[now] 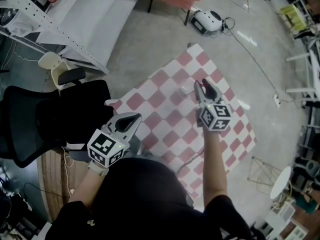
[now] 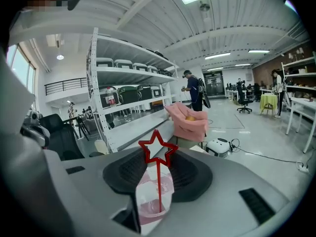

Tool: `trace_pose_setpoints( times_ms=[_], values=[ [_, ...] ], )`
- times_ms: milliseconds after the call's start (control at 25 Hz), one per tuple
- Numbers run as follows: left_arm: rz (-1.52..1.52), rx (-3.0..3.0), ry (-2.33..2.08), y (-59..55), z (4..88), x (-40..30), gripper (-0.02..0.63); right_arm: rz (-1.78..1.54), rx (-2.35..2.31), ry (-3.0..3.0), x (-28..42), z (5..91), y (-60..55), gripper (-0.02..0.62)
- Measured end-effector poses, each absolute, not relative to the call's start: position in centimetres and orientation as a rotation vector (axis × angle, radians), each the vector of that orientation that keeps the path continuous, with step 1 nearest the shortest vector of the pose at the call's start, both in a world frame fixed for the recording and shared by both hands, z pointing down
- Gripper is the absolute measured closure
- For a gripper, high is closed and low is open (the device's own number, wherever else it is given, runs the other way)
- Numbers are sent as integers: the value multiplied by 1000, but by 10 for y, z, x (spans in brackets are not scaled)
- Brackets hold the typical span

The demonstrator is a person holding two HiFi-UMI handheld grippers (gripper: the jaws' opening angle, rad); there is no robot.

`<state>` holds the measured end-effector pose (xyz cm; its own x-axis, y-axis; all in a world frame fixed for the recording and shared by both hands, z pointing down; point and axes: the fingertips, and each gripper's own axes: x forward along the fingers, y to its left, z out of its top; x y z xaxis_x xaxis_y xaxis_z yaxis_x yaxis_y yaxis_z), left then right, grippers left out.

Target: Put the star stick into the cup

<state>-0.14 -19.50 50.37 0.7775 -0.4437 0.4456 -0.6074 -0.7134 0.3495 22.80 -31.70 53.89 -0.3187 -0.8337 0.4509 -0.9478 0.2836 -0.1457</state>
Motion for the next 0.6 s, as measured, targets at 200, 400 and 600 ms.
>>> trace_pose_setpoints(
  times_ms=[200, 400, 600],
  values=[
    [461, 2472, -798, -196, 507, -7, 565, 558, 1618, -2270, 224, 543, -324, 459],
    [457, 2464, -782, -194, 510, -5, 565, 553, 1589, -2268, 220, 550, -333, 459],
    [459, 2460, -782, -194, 511, -8, 565, 561, 1578, -2253, 217, 557, -338, 451]
  ],
)
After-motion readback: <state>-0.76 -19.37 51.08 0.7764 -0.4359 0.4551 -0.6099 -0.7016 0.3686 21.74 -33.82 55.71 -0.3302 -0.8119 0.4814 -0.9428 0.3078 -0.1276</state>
